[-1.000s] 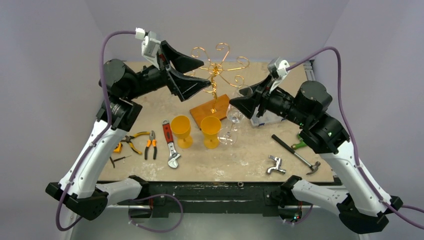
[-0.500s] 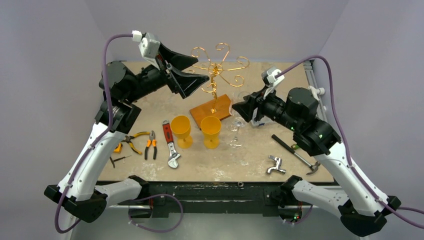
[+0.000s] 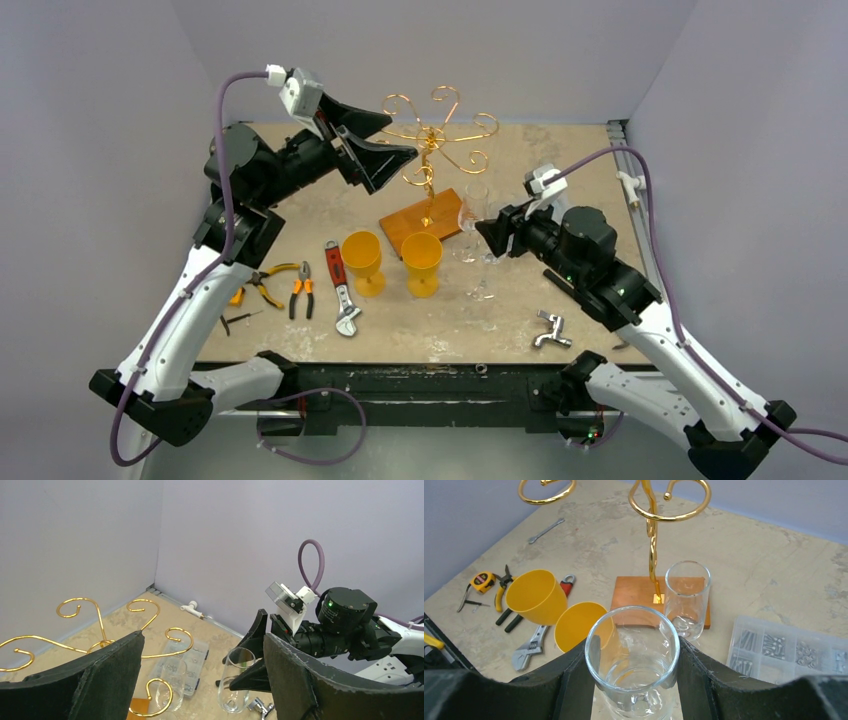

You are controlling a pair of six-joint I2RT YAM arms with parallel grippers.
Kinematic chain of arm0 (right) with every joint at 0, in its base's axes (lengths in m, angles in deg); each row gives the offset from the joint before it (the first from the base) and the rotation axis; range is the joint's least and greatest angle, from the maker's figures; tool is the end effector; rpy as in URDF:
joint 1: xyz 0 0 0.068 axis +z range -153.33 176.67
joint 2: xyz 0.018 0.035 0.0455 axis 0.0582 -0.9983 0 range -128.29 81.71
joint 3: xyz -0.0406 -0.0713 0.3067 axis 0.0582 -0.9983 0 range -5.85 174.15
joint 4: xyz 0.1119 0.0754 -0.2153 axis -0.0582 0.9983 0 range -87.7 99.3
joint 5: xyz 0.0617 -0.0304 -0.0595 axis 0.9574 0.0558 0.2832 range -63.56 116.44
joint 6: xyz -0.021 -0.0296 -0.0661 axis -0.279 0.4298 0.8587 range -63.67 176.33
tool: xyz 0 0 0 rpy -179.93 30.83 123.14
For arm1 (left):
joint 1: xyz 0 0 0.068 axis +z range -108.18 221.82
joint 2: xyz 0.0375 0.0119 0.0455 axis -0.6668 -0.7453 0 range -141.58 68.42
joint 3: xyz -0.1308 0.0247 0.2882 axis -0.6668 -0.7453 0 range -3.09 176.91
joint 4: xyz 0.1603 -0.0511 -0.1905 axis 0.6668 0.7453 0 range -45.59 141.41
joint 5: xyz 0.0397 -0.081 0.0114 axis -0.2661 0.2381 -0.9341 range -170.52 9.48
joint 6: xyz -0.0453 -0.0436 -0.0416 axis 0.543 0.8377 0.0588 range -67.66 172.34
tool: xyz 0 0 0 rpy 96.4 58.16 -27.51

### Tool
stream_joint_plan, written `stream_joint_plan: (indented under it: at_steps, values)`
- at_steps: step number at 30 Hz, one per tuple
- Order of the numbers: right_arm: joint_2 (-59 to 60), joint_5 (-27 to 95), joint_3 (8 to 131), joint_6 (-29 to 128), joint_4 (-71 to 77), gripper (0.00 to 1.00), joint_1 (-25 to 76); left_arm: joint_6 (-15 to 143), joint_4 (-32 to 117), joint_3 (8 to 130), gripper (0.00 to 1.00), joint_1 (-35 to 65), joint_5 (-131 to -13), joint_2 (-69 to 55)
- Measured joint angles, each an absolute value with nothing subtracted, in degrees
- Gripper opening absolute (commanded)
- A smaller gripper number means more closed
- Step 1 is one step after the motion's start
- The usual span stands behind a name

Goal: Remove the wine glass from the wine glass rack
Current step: Place the wine glass at the center of the board.

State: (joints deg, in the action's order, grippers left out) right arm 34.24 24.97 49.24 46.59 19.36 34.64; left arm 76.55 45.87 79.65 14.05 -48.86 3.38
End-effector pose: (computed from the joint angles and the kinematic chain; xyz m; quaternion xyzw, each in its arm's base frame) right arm 0.1377 0.1053 0.4103 -0.1780 0.7417 0.2526 0.5953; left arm 0.1791 -0.1320 0.5596 0.2360 0.5703 -0.4844 0.6200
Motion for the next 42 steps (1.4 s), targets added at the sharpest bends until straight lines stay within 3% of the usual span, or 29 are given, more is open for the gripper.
stream_joint_plan:
  at_steps: [6,23,42]
  values:
    - [34.86,22.87,45.76,47.01,15.15,0.0,34.64,74.95,45.93,77.86,0.86,14.09,-53.23,4.67]
    - [36.08,19.87,35.64,48.45,2.53,0.0,34.77,69.09,48.86,68.03,0.85,14.57,-83.02,15.21]
    - [33.54,16.68,26.46,49.13,-7.26,0.0,38.9,67.59,47.0,63.92,0.85,14.7,-85.47,17.88]
